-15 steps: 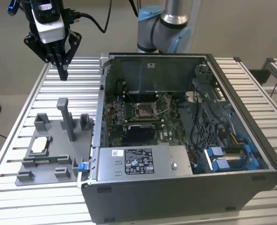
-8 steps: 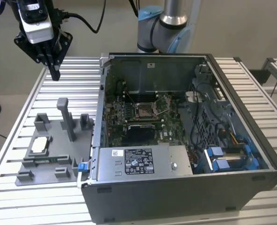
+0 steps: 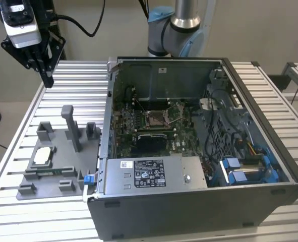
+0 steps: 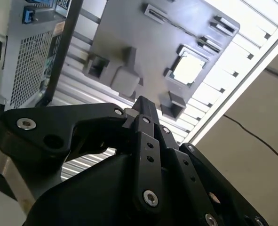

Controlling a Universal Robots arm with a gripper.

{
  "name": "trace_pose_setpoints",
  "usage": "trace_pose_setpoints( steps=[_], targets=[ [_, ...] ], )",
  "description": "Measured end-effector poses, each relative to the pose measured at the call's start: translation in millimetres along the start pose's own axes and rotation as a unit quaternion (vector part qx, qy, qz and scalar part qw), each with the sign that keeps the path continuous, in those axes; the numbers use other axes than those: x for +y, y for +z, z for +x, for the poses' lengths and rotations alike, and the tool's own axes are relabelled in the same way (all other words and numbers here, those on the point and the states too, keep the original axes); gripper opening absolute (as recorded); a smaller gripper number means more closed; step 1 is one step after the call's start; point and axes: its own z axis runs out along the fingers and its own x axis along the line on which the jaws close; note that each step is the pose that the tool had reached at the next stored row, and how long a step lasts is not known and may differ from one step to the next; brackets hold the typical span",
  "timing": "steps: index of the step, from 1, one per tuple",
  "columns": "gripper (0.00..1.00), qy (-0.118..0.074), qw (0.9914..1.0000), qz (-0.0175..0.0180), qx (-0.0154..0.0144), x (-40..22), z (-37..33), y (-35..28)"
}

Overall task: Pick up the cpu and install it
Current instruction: 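Reach for the cpu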

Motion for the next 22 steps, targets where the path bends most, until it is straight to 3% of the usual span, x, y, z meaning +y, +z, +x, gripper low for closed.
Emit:
trace_pose_setpoints(
  steps=[9,17,22],
  targets=[
    [0.00,-0.009,0.99996,-0.0002,0.0004,-1.7,25.5,0.4],
    [0.00,-0.024,0.99972,-0.0005,0.0011,-2.6,38.2,1.9],
    [0.00,-0.028,0.99962,-0.0006,0.0013,-1.7,51.3,3.0]
  ],
)
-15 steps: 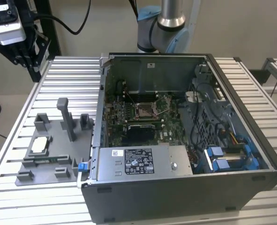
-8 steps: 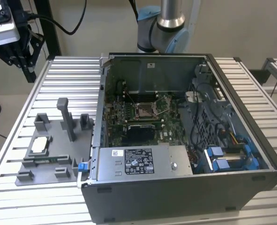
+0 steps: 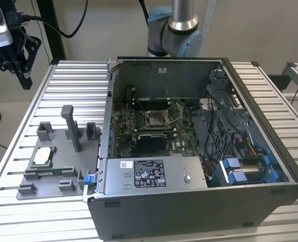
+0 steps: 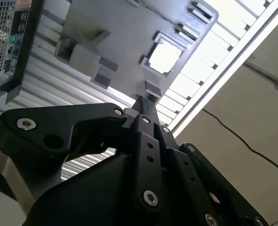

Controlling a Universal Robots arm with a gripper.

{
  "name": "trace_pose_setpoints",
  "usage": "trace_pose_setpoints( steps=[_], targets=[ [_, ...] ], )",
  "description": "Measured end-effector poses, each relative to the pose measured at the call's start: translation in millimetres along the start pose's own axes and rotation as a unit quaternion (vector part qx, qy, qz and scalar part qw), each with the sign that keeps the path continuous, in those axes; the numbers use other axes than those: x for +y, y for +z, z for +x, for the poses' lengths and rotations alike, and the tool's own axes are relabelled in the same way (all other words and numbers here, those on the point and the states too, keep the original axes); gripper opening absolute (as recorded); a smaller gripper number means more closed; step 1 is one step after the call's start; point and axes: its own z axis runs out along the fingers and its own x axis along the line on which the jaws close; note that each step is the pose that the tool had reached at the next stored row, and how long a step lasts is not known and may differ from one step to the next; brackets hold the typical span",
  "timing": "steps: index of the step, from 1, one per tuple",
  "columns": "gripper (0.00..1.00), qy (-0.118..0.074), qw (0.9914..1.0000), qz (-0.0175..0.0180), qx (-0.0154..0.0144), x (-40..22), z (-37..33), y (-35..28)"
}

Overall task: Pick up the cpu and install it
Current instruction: 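Reach for the cpu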

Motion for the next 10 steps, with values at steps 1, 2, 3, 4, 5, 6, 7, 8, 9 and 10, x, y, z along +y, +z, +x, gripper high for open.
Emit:
trace_pose_setpoints(
  steps=[1,2,3,4,5,6,7,8,9,10],
  targets=[
    [0.00,-0.001,1.00000,0.0000,0.0000,0.6,2.7,0.2],
    [0.00,-0.001,1.00000,0.0000,0.0001,1.5,5.6,0.5],
    [0.00,-0.002,1.00000,0.0000,0.0001,2.4,8.1,0.7],
    [0.00,-0.002,1.00000,0.0000,0.0001,3.9,11.0,1.0],
    [0.00,-0.003,1.00000,0.0000,0.0001,5.7,13.3,1.2],
    [0.00,-0.003,1.00000,0.0000,0.0001,7.7,15.2,1.4],
    [0.00,-0.004,0.99999,-0.0001,0.0002,9.6,16.8,1.6],
    [0.00,-0.004,0.99999,0.0000,0.0002,10.8,18.3,1.8],
    [0.00,-0.005,0.99999,-0.0001,0.0003,11.0,19.7,1.8],
    [0.00,-0.006,0.99998,-0.0001,0.0004,11.0,21.1,2.0]
  ],
)
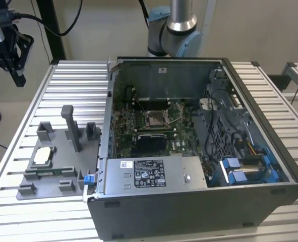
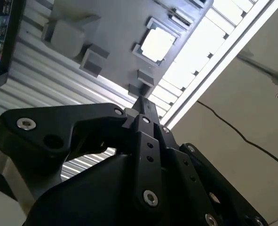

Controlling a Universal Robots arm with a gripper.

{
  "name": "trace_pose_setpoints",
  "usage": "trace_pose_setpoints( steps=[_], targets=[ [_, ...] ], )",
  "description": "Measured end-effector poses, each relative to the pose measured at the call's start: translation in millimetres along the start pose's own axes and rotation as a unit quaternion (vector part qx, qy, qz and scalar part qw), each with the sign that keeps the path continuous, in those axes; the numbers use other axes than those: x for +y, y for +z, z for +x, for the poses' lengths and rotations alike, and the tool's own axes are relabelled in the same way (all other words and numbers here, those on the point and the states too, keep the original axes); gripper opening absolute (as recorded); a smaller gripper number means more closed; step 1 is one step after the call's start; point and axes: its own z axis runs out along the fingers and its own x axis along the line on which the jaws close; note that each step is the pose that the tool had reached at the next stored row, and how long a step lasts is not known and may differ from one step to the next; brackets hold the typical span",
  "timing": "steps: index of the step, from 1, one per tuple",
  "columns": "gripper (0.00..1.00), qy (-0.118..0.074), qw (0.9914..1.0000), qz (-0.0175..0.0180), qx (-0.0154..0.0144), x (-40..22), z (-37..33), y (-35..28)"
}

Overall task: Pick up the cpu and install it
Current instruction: 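Reach for the cpu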

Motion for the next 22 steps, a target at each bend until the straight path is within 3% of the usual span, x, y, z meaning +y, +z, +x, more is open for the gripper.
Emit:
trace_pose_setpoints(
  steps=[9,22],
  targets=[
    [0.00,-0.011,0.99994,-0.0002,0.0005,0.0,2.1,0.8],
    [0.00,-0.011,0.99994,-0.0003,0.0005,0.0,2.4,0.8]
  ],
)
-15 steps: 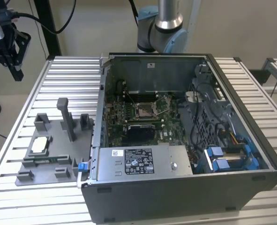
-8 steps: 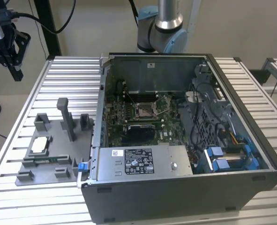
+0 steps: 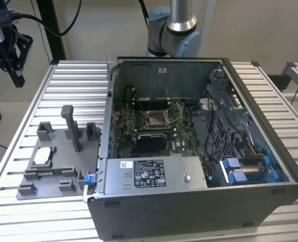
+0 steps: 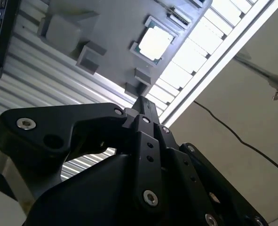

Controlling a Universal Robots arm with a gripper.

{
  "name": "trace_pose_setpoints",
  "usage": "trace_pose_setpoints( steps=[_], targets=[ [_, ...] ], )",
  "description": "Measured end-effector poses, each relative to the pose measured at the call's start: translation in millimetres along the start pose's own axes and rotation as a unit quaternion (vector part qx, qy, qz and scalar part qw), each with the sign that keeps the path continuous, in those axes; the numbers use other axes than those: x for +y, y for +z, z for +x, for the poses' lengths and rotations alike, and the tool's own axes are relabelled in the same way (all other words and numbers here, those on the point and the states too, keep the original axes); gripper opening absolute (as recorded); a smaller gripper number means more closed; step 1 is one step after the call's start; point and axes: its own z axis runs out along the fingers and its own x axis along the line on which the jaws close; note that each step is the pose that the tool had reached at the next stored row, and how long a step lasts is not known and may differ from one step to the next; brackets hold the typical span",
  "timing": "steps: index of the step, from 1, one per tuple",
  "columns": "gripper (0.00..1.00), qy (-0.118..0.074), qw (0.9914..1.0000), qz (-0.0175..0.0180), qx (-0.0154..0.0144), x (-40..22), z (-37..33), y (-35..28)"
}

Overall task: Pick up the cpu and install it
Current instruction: 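Reach for the cpu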

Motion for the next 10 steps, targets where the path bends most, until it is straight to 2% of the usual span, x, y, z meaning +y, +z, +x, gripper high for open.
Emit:
trace_pose_setpoints(
  steps=[1,2,10],
  targets=[
    [0.00,0.000,1.00000,0.0000,0.0000,0.0,0.0,0.0],
    [1.00,0.000,1.00000,0.0000,0.0000,0.0,0.0,0.0],
    [1.00,0.000,1.00000,0.0000,0.0000,0.0,0.1,0.0]
  ],
)
